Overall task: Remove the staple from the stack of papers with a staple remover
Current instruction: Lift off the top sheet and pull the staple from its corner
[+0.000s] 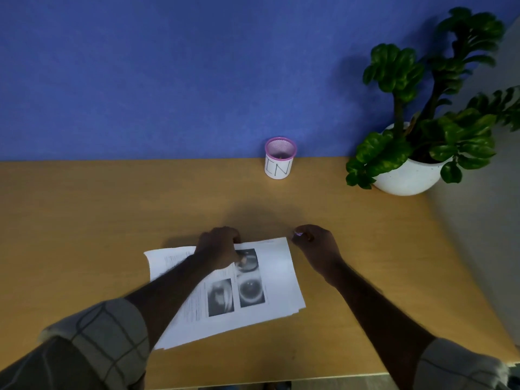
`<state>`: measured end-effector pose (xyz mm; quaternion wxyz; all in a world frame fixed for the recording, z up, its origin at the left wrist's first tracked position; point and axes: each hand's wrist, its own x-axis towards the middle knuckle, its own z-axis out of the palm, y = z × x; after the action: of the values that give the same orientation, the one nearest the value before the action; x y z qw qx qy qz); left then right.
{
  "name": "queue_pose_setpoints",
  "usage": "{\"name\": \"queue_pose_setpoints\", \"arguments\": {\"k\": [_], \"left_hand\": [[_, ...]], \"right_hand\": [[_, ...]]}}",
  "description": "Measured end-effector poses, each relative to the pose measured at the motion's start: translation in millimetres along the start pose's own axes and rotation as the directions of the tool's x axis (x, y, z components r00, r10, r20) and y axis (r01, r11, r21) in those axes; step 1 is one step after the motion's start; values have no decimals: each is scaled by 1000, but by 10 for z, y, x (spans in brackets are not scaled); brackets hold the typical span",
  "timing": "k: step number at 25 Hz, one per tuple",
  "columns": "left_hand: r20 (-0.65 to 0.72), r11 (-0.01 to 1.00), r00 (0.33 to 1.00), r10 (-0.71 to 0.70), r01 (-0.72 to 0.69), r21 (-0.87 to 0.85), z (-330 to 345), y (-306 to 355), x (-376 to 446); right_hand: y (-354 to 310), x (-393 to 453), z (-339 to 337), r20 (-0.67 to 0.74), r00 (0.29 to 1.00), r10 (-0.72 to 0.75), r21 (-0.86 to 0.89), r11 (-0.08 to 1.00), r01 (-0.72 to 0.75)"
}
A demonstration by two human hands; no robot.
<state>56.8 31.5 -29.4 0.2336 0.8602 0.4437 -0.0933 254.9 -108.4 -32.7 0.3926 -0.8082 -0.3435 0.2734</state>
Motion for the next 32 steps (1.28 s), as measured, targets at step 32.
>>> {"name": "queue_pose_setpoints", "arguments": {"k": [32], "left_hand": [[-352,254,900,-257,-289,-923,-162,187,-645]], "right_hand": [[-364,-307,80,2,993,-114,380,919,105]]}}
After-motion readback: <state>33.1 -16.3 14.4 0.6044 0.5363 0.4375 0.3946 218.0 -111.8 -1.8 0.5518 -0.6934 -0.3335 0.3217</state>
